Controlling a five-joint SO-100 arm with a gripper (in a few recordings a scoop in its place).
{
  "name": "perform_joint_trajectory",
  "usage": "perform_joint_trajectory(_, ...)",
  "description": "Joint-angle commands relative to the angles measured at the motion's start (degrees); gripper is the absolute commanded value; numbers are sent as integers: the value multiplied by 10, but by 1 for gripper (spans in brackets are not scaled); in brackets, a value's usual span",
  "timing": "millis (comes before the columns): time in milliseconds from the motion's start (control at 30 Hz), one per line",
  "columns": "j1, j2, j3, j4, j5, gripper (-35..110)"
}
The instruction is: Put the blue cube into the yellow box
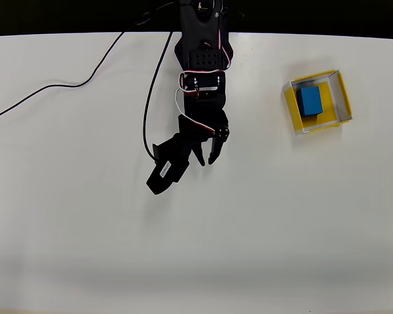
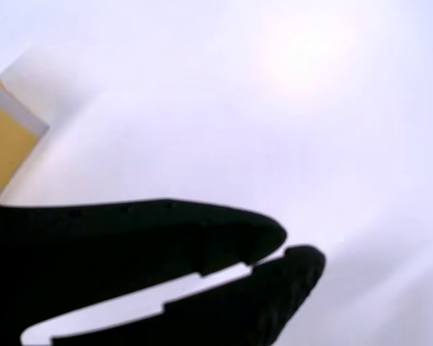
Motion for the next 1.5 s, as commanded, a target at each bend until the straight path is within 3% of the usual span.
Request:
perform_joint_trajectory(0, 18, 98, 25, 60, -5, 2)
perform_joint_trajectory(233, 40, 188, 73, 163, -7, 0)
perform_joint_trajectory(667, 54, 294, 75, 449, -34, 0)
perform_joint_trajectory(1100, 77, 294, 75, 461, 72, 0)
perform_joint_trajectory(1467, 75, 293, 75, 460, 74, 0)
